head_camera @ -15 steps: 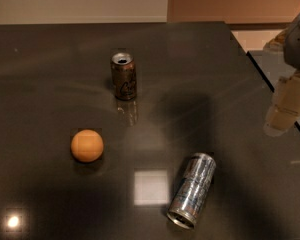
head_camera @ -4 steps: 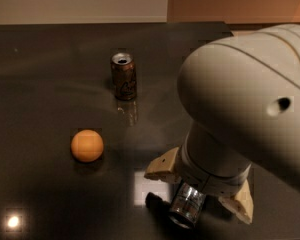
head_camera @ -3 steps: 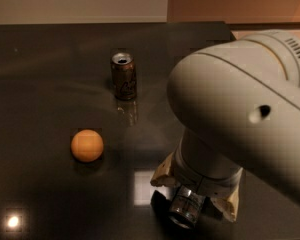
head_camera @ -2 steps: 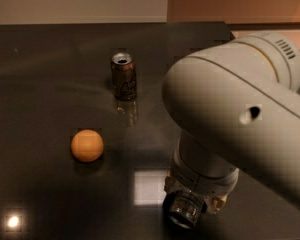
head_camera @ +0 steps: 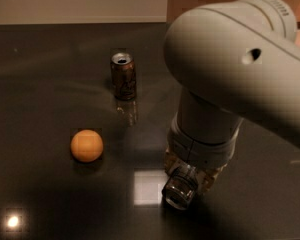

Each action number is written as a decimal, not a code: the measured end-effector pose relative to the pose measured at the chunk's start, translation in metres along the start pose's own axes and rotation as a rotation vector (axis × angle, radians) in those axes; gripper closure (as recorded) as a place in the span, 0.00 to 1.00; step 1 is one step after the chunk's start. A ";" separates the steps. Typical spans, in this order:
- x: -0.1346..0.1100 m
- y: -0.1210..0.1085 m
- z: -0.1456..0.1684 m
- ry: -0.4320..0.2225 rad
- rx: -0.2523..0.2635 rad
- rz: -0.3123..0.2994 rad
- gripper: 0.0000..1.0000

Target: Place redbull can upright

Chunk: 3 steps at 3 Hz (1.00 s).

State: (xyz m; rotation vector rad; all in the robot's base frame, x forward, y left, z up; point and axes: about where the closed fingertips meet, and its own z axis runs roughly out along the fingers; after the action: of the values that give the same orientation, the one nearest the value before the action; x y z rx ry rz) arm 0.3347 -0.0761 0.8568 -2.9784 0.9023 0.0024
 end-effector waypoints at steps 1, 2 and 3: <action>0.013 -0.017 -0.024 -0.071 0.025 0.117 1.00; 0.024 -0.033 -0.047 -0.174 0.070 0.220 1.00; 0.028 -0.048 -0.067 -0.327 0.141 0.319 1.00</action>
Offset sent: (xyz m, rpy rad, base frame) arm 0.0546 0.0204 0.0818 0.2829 0.2499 -0.3420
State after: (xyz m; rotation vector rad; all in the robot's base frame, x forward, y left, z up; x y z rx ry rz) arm 0.3842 -0.0540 0.9244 -2.5674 1.2526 0.4002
